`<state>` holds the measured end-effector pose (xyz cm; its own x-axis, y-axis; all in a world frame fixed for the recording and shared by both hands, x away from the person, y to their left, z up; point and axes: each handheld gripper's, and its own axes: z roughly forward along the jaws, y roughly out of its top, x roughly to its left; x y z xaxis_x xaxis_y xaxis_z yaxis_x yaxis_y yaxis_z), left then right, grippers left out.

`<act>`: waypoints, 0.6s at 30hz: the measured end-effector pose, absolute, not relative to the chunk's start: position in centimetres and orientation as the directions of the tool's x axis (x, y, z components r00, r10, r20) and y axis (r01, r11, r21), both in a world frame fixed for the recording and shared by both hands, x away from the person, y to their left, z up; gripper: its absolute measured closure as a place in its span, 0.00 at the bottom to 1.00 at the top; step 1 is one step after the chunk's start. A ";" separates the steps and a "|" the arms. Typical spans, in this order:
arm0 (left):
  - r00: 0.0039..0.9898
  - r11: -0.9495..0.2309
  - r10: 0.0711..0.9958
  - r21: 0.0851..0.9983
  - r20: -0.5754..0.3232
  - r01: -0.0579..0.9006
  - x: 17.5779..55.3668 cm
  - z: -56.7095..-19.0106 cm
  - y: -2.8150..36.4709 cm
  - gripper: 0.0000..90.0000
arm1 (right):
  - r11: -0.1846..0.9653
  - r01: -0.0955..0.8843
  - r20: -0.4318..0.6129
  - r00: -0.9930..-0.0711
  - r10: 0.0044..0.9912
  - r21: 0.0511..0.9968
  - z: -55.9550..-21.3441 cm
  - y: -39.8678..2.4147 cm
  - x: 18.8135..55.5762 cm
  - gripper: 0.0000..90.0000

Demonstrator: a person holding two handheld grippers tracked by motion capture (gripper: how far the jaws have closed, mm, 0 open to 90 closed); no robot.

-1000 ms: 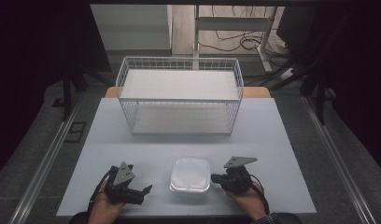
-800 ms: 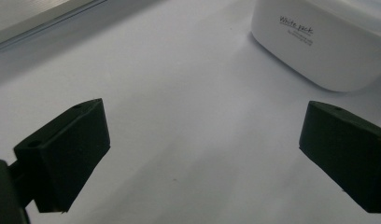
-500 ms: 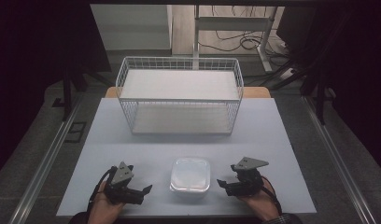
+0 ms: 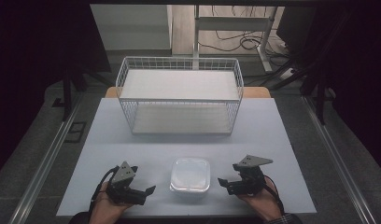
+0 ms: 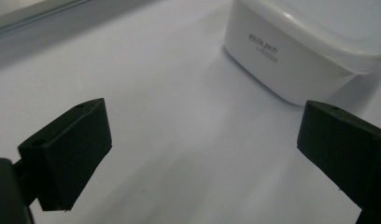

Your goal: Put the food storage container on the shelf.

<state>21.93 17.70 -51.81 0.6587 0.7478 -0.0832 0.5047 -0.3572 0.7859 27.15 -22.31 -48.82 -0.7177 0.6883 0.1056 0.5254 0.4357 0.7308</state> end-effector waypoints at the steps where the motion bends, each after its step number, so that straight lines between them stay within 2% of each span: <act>1: 0.667 -0.360 0.741 0.789 -0.082 0.498 21.9 -51.6 17.3 0.06 | 0.430 0.525 0.112 -0.719 0.686 0.735 -48.6 -22.3 27.1 0.22; 7: 0.676 -0.368 0.732 0.787 -0.083 0.495 22.2 -51.0 16.5 0.14 | 0.423 0.514 0.118 -0.728 0.675 0.747 -47.9 -22.1 26.9 0.25; 18: 0.706 -0.351 0.698 0.800 -0.122 0.486 23.1 -50.0 15.4 0.14 | 0.416 0.499 0.135 -0.747 0.651 0.760 -47.0 -21.3 26.5 0.26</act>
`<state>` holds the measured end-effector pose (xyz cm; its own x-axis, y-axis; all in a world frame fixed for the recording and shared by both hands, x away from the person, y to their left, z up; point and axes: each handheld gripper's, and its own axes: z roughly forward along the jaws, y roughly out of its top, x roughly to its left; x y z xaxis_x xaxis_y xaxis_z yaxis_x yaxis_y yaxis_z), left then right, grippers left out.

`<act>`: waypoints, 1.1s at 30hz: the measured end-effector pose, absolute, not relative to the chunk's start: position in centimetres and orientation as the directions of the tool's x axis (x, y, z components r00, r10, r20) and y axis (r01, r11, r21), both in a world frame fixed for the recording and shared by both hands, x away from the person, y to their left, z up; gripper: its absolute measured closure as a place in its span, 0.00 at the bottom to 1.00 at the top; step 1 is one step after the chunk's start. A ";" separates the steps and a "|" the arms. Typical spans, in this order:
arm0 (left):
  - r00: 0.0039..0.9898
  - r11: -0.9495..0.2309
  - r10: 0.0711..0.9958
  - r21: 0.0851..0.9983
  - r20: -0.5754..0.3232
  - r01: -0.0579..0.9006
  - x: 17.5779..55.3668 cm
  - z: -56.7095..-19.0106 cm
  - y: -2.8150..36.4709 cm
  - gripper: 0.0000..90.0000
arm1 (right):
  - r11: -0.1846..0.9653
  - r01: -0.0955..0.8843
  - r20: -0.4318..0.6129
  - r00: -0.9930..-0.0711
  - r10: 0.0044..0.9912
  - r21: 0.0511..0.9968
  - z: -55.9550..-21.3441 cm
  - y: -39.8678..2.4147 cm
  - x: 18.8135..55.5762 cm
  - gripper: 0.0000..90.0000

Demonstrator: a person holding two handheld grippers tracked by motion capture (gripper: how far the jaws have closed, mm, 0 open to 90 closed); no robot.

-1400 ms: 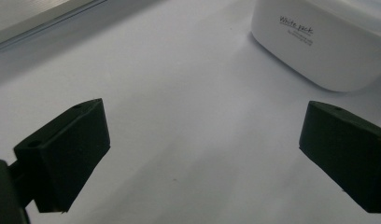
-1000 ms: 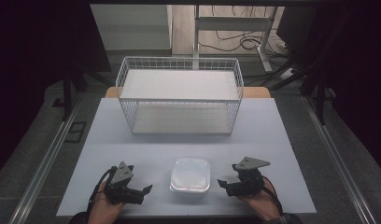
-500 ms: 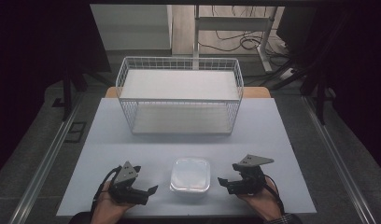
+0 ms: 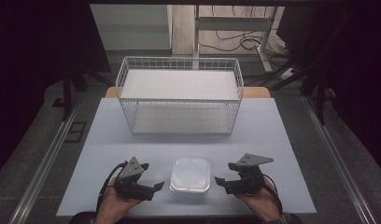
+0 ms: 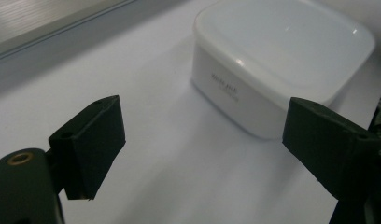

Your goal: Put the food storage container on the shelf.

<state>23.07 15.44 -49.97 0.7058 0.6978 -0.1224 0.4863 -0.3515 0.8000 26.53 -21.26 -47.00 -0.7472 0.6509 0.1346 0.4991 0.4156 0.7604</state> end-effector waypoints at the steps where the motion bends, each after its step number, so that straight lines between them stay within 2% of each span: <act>1: 0.710 -0.355 0.694 0.799 -0.122 0.485 23.2 -49.9 15.2 0.14 | 0.416 0.497 0.136 -0.750 0.647 0.761 -46.9 -21.2 26.5 0.26; 5: 0.734 -0.378 0.667 0.793 -0.125 0.478 24.0 -49.7 14.1 0.11 | 0.417 0.493 0.144 -0.759 0.635 0.763 -46.7 -20.6 26.6 0.26; 11: 0.747 -0.395 0.656 0.792 -0.112 0.465 25.1 -49.4 13.0 0.12 | 0.438 0.483 0.142 -0.778 0.612 0.758 -46.6 -19.2 27.0 0.27; 18: 0.758 -0.377 0.632 0.792 -0.160 0.481 26.5 -49.8 11.8 0.09 | 0.475 0.486 0.142 -0.793 0.592 0.734 -47.4 -17.5 27.7 0.22; 21: 0.760 -0.364 0.619 0.784 -0.199 0.502 26.6 -50.6 11.3 0.08 | 0.482 0.500 0.153 -0.791 0.592 0.719 -47.9 -16.8 28.0 0.17; 26: 0.768 -0.349 0.589 0.777 -0.253 0.524 26.6 -50.9 11.2 0.11 | 0.486 0.528 0.191 -0.789 0.584 0.696 -48.5 -16.5 28.0 0.15; 27: 0.780 -0.348 0.550 0.768 -0.298 0.538 26.4 -51.1 11.0 0.12 | 0.480 0.549 0.220 -0.783 0.581 0.684 -48.6 -16.4 27.8 0.17; 30: 0.782 -0.353 0.543 0.761 -0.306 0.544 25.8 -51.1 10.9 0.14 | 0.488 0.564 0.247 -0.784 0.570 0.666 -48.5 -16.5 27.6 0.20; 31: 0.779 -0.354 0.547 0.758 -0.307 0.548 25.5 -51.0 10.9 0.16 | 0.488 0.583 0.267 -0.776 0.572 0.649 -48.4 -16.6 27.4 0.26; 32: 0.772 -0.348 0.552 0.755 -0.315 0.557 25.3 -51.0 11.0 0.16 | 0.488 0.583 0.267 -0.776 0.572 0.649 -48.4 -16.6 27.4 0.26; 33: 0.754 -0.328 0.563 0.745 -0.340 0.581 24.9 -50.9 11.4 0.23 | 0.469 0.608 0.292 -0.758 0.583 0.640 -48.1 -17.0 27.2 0.37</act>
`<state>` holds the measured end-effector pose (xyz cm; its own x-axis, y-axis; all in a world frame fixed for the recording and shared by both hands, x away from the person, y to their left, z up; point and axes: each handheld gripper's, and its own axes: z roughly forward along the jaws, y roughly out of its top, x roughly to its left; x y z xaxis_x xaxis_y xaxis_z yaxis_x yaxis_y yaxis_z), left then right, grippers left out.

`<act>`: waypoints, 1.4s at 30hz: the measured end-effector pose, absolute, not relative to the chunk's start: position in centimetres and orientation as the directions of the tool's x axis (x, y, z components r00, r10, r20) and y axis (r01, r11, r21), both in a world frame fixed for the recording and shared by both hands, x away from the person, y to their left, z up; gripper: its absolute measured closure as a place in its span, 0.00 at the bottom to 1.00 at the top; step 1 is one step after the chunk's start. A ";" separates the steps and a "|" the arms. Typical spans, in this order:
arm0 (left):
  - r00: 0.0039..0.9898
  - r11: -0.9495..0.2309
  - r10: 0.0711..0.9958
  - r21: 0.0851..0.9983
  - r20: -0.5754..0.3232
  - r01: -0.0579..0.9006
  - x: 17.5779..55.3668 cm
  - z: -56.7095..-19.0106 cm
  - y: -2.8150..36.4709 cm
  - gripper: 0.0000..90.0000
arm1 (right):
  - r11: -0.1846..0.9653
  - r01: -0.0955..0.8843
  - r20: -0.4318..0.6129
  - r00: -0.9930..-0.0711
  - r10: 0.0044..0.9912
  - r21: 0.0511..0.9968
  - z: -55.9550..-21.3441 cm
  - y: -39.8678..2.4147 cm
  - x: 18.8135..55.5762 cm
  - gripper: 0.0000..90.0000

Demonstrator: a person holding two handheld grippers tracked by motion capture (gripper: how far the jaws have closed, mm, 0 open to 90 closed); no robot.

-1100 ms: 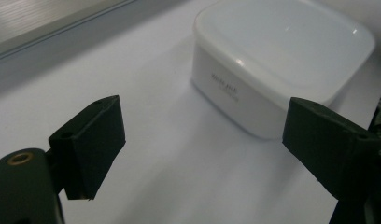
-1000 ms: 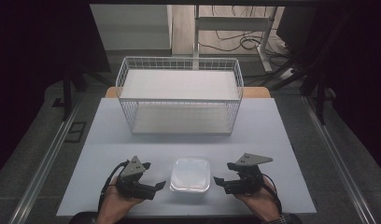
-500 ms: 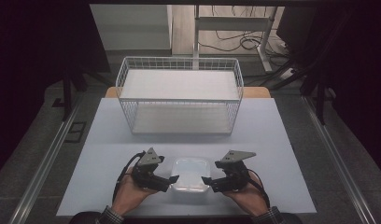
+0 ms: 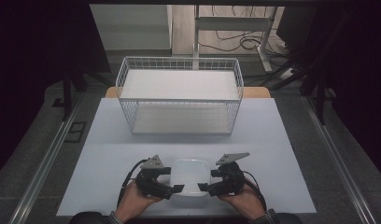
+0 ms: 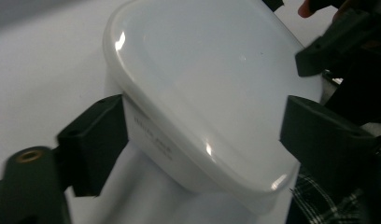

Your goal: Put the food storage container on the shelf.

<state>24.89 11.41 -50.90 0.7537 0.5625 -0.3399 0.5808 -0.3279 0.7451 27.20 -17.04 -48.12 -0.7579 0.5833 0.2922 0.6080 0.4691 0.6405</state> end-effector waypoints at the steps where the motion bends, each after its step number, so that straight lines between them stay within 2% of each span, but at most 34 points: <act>1: 0.754 -0.328 0.563 0.745 -0.340 0.581 24.9 -50.9 11.4 0.28 | 0.469 0.608 0.292 -0.758 0.583 0.640 -48.1 -17.0 27.2 0.37; 2: 0.739 -0.310 0.579 0.746 -0.344 0.590 24.6 -50.6 11.8 0.34 | 0.437 0.628 0.308 -0.736 0.603 0.644 -47.8 -17.6 27.1 0.51; 3: 0.739 -0.310 0.579 0.746 -0.344 0.590 24.6 -50.6 11.8 0.40 | 0.437 0.628 0.308 -0.736 0.603 0.644 -47.8 -17.6 27.1 0.51; 4: 0.738 -0.310 0.589 0.751 -0.330 0.583 24.4 -50.4 11.9 0.40 | 0.425 0.635 0.308 -0.725 0.616 0.645 -47.6 -17.8 27.0 0.54; 5: 0.727 -0.301 0.600 0.748 -0.333 0.591 24.3 -50.1 12.1 0.49 | 0.402 0.657 0.332 -0.706 0.626 0.638 -47.5 -18.0 27.0 0.60; 6: 0.727 -0.301 0.600 0.748 -0.333 0.591 24.3 -50.1 12.1 0.53 | 0.389 0.661 0.336 -0.699 0.631 0.642 -47.5 -18.1 26.9 0.63; 7: 0.721 -0.285 0.606 0.754 -0.336 0.591 24.3 -50.1 12.2 0.53 | 0.389 0.661 0.336 -0.699 0.631 0.642 -47.5 -18.1 26.9 0.63; 8: 0.712 -0.259 0.612 0.763 -0.345 0.593 24.3 -49.9 12.6 0.65 | 0.360 0.659 0.330 -0.685 0.650 0.660 -47.2 -18.3 26.8 0.69; 9: 0.712 -0.259 0.612 0.763 -0.345 0.593 24.3 -49.9 12.6 0.69 | 0.360 0.659 0.330 -0.685 0.650 0.660 -47.2 -18.3 26.8 0.69; 10: 0.701 -0.243 0.631 0.773 -0.333 0.586 24.2 -49.8 12.6 0.71 | 0.345 0.649 0.318 -0.682 0.658 0.678 -47.0 -18.4 26.7 0.74; 13: 0.688 -0.218 0.641 0.779 -0.340 0.588 24.2 -49.8 12.6 0.74 | 0.322 0.650 0.321 -0.671 0.669 0.688 -47.0 -18.5 26.7 0.77; 16: 0.667 -0.189 0.664 0.788 -0.337 0.587 24.1 -49.5 12.6 0.88 | 0.287 0.643 0.320 -0.658 0.681 0.710 -47.0 -18.9 26.7 0.86; 29: 0.668 -0.162 0.669 0.813 -0.326 0.559 24.8 -48.4 13.1 0.88 | 0.277 0.573 0.272 -0.690 0.671 0.771 -45.6 -18.6 26.9 0.87; 42: 0.656 -0.167 0.695 0.821 -0.295 0.546 27.6 -47.2 13.7 0.88 | 0.289 0.523 0.221 -0.709 0.670 0.802 -44.7 -17.6 29.9 0.87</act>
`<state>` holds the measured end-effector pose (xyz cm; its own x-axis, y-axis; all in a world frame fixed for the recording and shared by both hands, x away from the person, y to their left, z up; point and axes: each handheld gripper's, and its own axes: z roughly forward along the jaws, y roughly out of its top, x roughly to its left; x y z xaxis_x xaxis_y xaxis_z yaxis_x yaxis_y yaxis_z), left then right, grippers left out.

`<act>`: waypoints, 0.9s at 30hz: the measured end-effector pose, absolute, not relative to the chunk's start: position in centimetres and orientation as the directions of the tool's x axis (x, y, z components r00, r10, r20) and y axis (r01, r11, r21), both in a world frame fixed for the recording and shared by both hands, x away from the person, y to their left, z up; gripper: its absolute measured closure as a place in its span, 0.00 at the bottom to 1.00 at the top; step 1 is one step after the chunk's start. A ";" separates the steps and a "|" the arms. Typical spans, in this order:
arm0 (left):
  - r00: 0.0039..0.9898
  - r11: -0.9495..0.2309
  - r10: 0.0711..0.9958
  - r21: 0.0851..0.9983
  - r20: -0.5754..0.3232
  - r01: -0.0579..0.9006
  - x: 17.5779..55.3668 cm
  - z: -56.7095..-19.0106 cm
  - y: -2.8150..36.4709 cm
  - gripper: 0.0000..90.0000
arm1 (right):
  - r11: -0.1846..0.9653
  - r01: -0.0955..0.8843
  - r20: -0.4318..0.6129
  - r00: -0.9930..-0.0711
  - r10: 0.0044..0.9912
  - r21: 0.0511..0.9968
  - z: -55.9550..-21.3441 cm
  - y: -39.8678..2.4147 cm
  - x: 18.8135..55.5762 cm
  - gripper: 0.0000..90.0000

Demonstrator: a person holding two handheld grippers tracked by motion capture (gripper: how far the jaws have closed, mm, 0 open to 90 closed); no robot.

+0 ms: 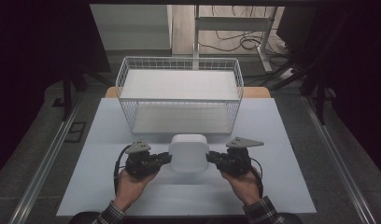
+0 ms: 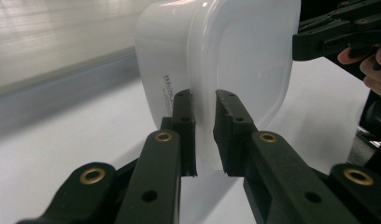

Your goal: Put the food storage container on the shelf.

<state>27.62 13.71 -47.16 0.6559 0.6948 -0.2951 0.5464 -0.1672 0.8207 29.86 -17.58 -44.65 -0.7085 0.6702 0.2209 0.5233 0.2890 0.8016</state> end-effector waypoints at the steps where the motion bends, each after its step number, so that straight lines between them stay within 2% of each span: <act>1: 0.655 -0.166 0.697 0.822 -0.293 0.545 27.9 -47.1 13.7 0.88 | 0.291 0.523 0.218 -0.708 0.671 0.801 -44.6 -17.5 30.1 0.87; 27: 0.610 -0.120 0.735 0.830 -0.295 0.545 34.8 -46.8 14.1 0.88 | 0.235 0.516 0.211 -0.664 0.717 0.824 -44.8 -16.1 37.4 0.86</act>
<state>34.75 14.05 -46.83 0.6102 0.7354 -0.2947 0.5450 -0.1197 0.8299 37.39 -16.14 -44.83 -0.6643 0.7171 0.2108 0.5157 0.2355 0.8238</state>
